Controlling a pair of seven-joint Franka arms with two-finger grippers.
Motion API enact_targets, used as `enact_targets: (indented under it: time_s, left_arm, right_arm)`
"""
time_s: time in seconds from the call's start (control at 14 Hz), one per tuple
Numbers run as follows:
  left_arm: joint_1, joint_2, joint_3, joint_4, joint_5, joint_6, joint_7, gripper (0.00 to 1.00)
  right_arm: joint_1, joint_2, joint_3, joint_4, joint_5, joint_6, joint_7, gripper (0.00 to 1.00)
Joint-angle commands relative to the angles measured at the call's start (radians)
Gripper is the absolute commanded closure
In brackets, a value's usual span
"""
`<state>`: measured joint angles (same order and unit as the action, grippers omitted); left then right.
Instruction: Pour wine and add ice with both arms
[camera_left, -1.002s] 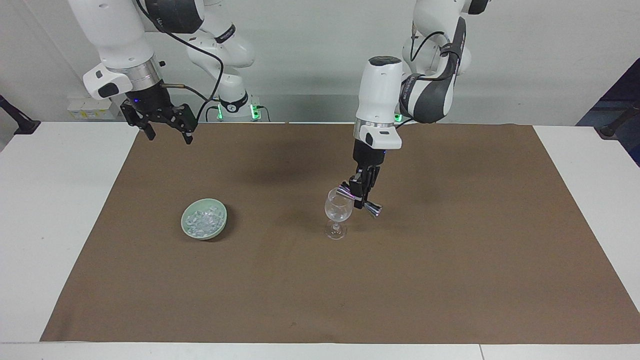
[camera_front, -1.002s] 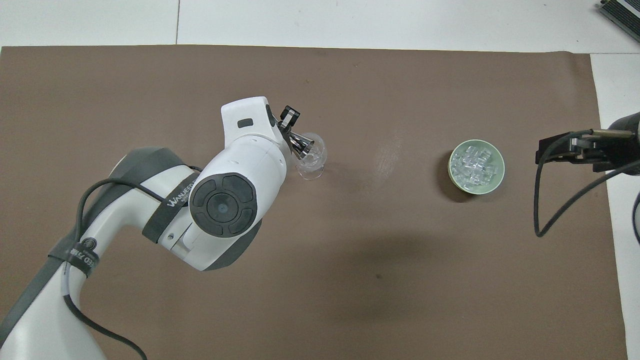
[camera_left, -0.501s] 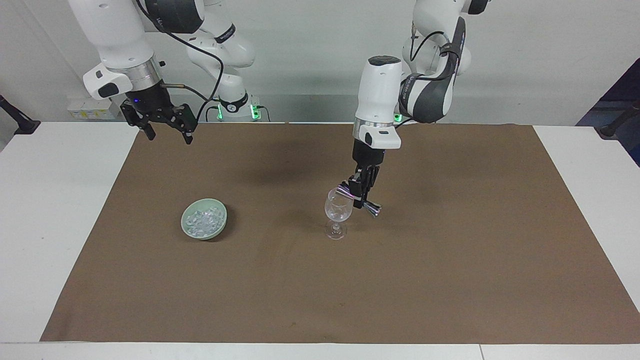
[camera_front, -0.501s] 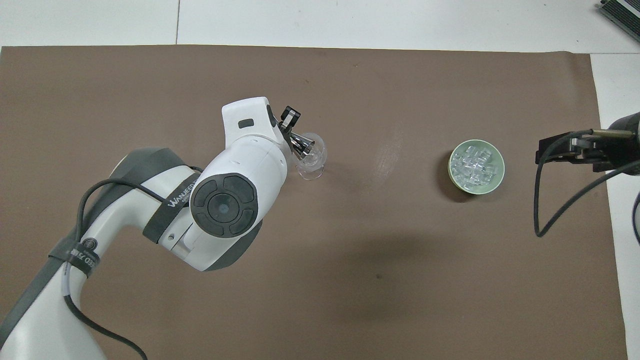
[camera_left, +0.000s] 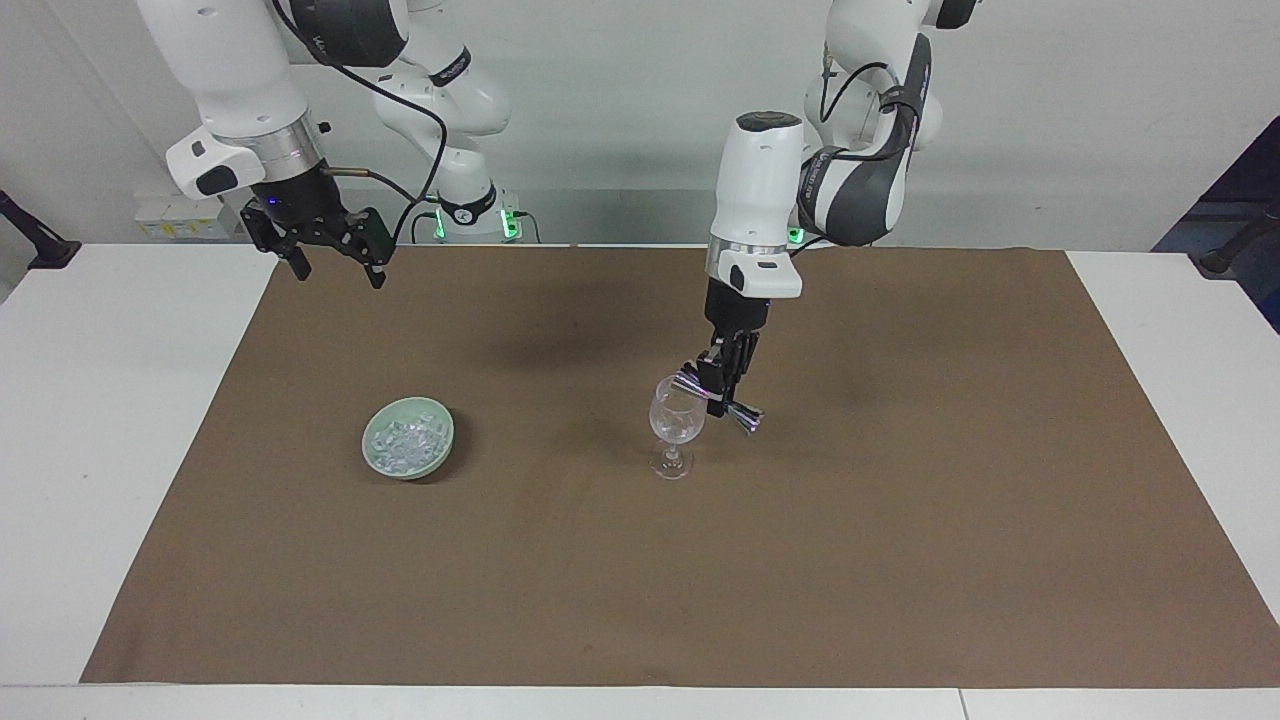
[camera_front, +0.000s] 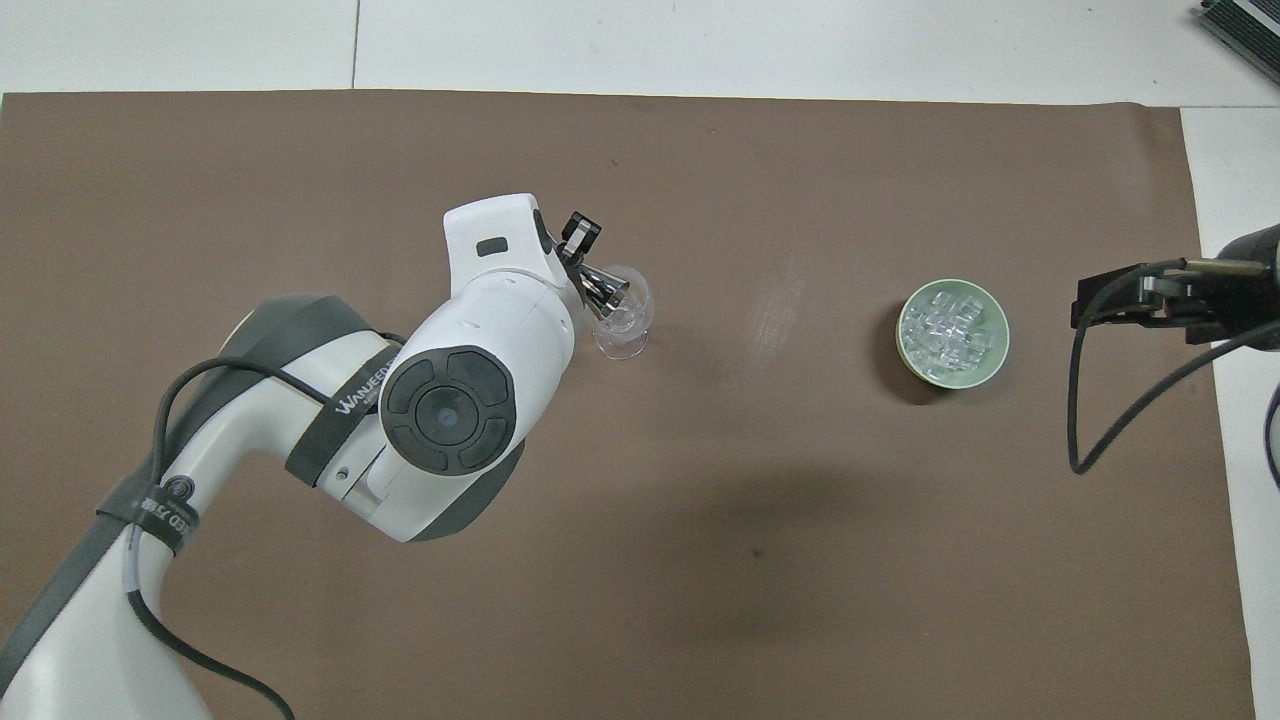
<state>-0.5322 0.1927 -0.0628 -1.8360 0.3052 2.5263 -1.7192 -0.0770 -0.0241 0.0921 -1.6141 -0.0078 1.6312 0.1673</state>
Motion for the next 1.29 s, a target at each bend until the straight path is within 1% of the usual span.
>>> enact_targets:
  time_s: [0.0,0.29,0.43,1.22]
  left_arm:
    - [-0.022,-0.010,0.018,0.015,0.022,-0.021,-0.023,1.00]
    - [-0.014,-0.006,0.020,0.018,0.022,-0.011,-0.017,1.00]
    - [-0.008,0.001,0.020,0.037,0.023,-0.011,-0.011,1.00]
    - [-0.003,0.019,0.021,0.034,0.026,0.025,-0.010,1.00]
  right_arm:
    - [-0.021,-0.019,0.009,-0.023,0.006,0.013,-0.026,0.00]
    - [-0.021,-0.019,0.009,-0.023,0.006,0.012,-0.026,0.00]
    - [-0.021,-0.019,0.009,-0.023,0.006,0.012,-0.026,0.00]
    - [-0.021,-0.019,0.009,-0.023,0.006,0.013,-0.026,0.00]
